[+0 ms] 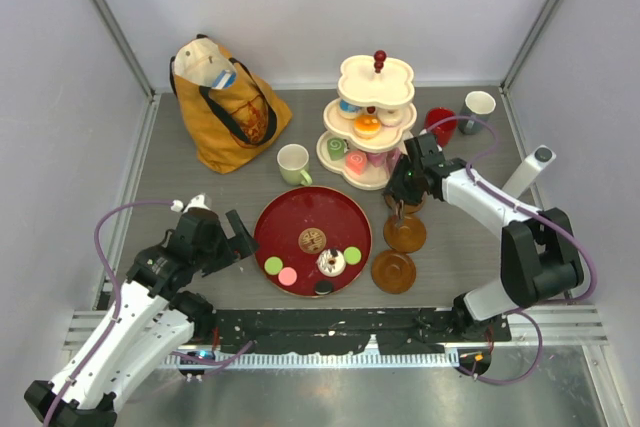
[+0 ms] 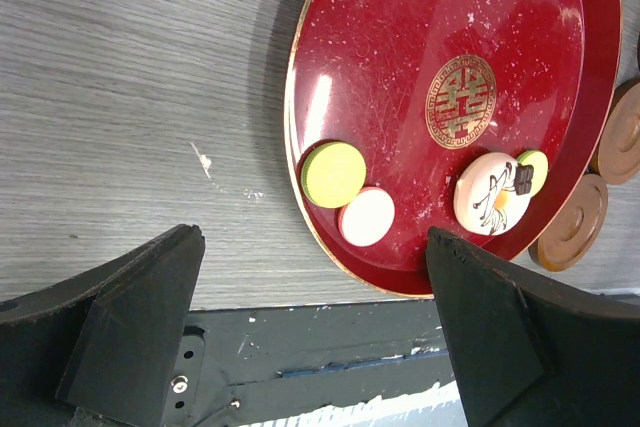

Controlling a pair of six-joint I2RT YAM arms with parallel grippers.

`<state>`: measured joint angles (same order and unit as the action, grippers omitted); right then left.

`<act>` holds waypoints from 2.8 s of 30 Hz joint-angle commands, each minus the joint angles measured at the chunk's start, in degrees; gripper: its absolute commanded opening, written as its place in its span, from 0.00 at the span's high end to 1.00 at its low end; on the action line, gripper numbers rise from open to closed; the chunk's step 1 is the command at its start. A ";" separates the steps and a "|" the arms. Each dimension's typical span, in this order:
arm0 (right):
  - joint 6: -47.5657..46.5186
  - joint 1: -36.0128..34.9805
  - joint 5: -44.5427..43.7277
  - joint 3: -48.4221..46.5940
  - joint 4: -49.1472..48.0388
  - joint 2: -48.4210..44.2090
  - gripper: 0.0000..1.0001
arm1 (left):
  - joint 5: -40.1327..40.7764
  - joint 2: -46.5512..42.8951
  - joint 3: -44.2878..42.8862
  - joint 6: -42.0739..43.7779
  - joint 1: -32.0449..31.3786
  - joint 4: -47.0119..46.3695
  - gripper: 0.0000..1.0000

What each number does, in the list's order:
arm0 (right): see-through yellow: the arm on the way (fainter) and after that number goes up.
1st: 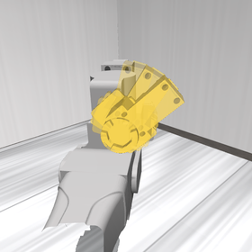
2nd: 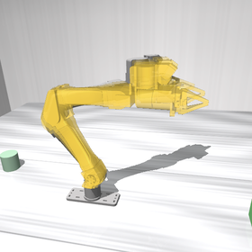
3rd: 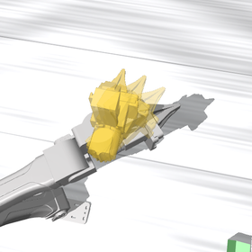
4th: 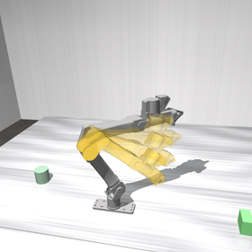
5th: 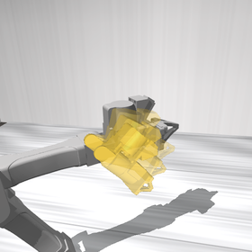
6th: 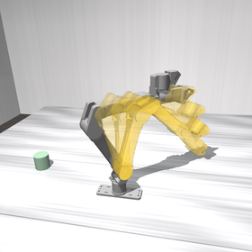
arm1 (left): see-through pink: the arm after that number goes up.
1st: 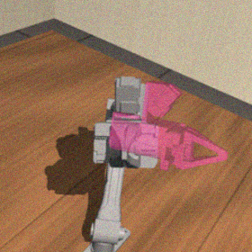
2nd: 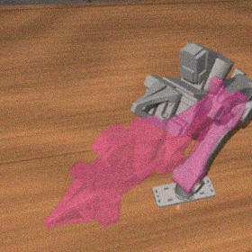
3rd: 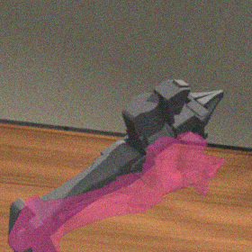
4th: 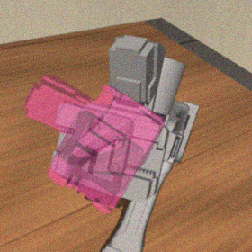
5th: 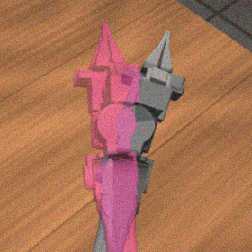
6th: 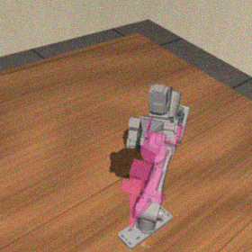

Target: Serve the afternoon tea

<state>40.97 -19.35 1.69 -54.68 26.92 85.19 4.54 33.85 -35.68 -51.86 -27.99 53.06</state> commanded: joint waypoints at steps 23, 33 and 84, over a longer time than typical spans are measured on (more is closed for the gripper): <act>-1.16 -0.33 -4.86 -4.30 1.73 -6.52 0.41 | 1.53 -0.45 -2.99 0.88 0.13 0.03 0.00; -3.53 -0.33 -3.98 -4.56 2.79 -6.71 0.41 | 1.44 -0.36 -3.43 1.05 0.22 -0.06 0.00; -13.28 -39.08 1.65 1.85 28.18 -28.16 0.39 | -0.05 1.75 -2.90 0.88 0.21 -1.38 0.00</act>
<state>27.55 -53.76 1.98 -52.93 51.13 55.79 4.69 35.62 -36.75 -51.62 -27.99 52.95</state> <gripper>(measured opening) 0.614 0.994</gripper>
